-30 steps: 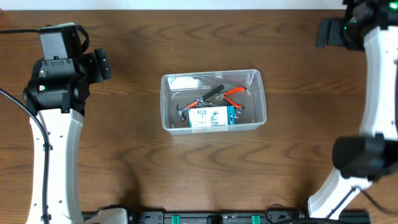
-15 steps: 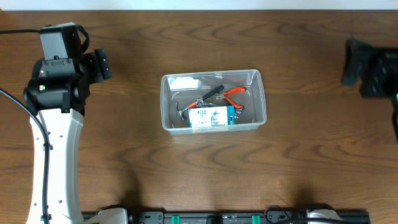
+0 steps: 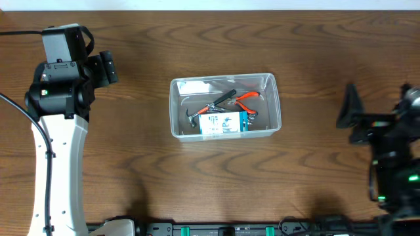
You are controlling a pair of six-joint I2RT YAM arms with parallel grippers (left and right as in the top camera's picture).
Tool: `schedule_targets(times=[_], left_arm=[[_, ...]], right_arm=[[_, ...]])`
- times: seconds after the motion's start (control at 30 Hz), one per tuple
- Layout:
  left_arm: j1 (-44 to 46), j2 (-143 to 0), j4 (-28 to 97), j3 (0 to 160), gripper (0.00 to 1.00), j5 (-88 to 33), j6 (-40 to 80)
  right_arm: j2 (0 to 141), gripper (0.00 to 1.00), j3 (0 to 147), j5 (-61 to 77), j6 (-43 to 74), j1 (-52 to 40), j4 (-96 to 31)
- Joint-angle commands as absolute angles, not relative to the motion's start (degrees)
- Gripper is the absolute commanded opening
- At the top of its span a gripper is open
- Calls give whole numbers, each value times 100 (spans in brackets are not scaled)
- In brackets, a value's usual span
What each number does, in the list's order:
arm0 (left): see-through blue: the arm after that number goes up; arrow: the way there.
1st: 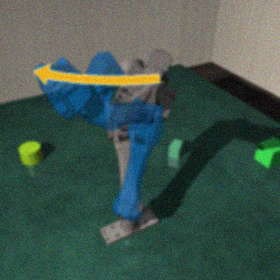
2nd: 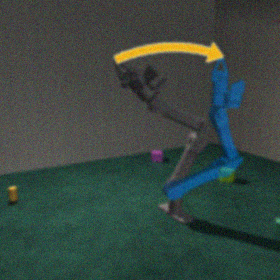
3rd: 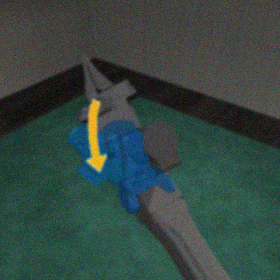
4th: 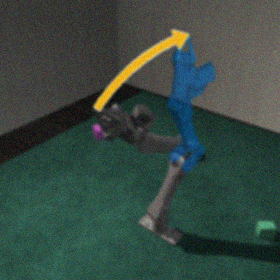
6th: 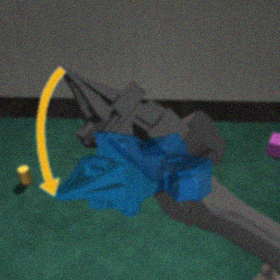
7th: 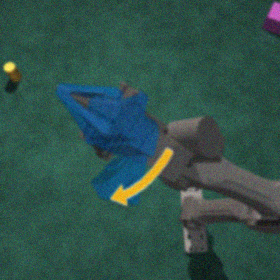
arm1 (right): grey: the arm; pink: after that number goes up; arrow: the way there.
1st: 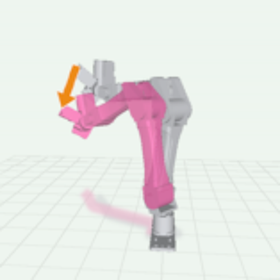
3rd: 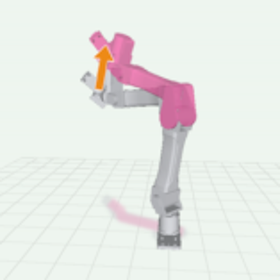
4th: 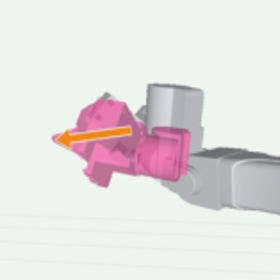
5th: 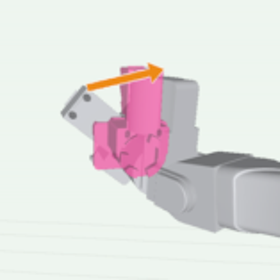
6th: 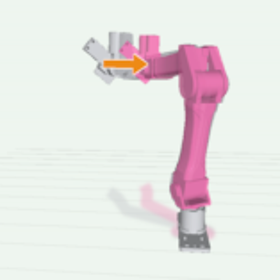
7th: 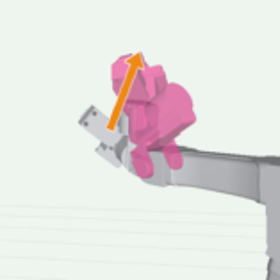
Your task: Pack container
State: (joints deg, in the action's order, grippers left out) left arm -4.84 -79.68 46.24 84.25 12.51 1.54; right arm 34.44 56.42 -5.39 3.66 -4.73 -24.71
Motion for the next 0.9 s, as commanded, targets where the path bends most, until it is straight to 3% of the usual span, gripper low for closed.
schedule_targets(times=[0.0,0.4,0.87], left_arm=[[-513,-7942,4641,8525,98,1354,226],[-513,-7942,4641,8527,98,1354,226],[-513,-7942,4641,8525,98,1354,226]], right_arm=[[2910,99,4488,-331,386,-449,-1833],[1295,99,1577,-104,386,-405,67],[228,99,504,-104,388,-403,196]])
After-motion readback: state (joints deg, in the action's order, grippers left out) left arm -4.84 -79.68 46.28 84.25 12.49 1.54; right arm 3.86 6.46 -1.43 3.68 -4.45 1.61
